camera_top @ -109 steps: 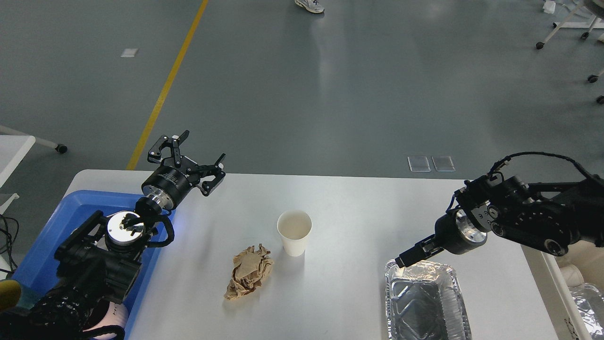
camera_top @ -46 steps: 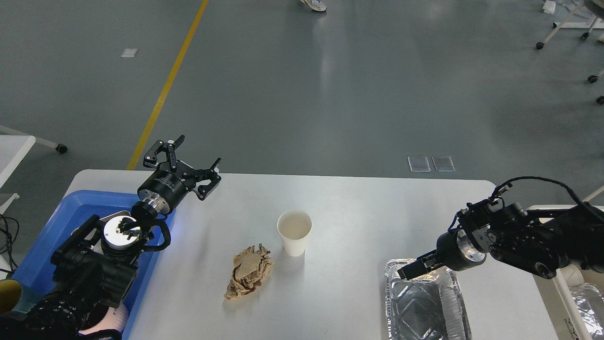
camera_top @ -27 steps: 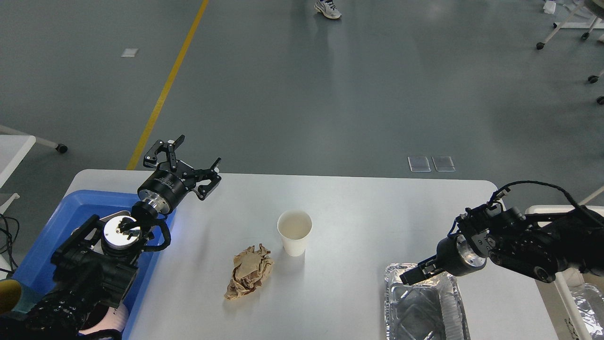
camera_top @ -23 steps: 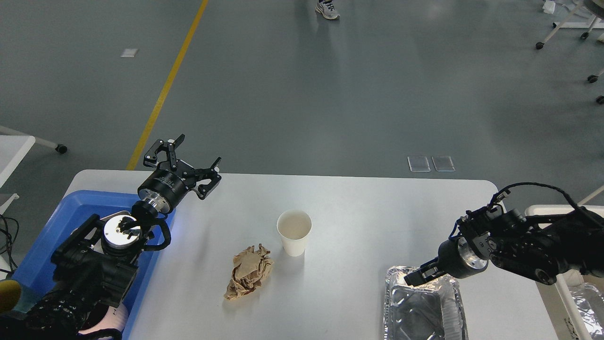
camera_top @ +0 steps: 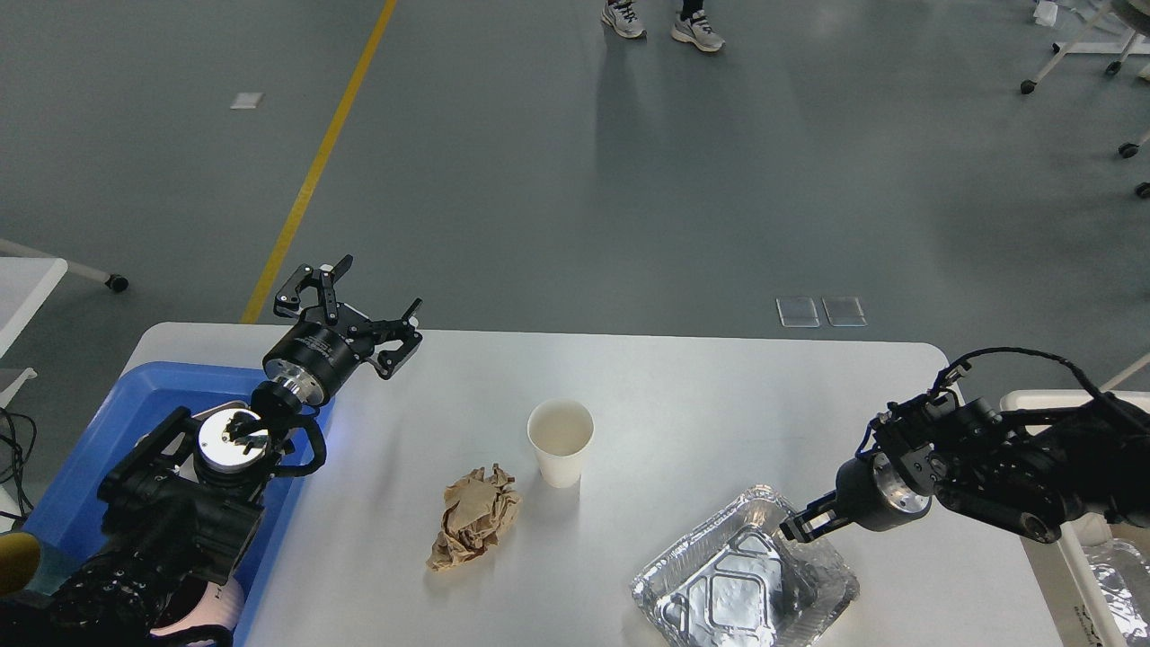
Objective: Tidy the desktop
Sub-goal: 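Lift the foil tray and bring it toward the table center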
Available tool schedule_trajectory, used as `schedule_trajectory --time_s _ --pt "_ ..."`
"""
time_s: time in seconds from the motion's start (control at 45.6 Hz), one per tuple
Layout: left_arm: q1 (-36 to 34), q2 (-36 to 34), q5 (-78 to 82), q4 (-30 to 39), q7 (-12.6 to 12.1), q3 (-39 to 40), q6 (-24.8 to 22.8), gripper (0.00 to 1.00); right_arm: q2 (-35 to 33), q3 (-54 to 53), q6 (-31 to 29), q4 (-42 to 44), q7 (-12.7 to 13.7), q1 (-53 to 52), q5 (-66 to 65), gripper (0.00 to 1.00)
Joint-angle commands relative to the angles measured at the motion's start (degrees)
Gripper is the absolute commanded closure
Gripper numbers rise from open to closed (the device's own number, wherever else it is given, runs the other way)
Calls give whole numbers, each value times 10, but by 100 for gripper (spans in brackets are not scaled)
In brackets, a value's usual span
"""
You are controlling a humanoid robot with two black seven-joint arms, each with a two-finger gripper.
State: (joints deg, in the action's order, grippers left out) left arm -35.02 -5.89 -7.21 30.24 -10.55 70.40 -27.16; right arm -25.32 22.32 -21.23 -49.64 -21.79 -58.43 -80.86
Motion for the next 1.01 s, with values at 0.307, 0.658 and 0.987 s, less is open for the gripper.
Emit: schedule_trajectory --time_s 0.307,0.658,0.987 --pt "-2 1 0 2 0 0 2 1 -5 -1 -7 20 5 0 13 100" --pt "-7 0 1 1 0 -2 3 1 -13 -2 -99 72 5 -13 121 100" --pt "-6 2 4 1 -1 -3 4 1 -24 -3 -161 142 5 -26 270 100"
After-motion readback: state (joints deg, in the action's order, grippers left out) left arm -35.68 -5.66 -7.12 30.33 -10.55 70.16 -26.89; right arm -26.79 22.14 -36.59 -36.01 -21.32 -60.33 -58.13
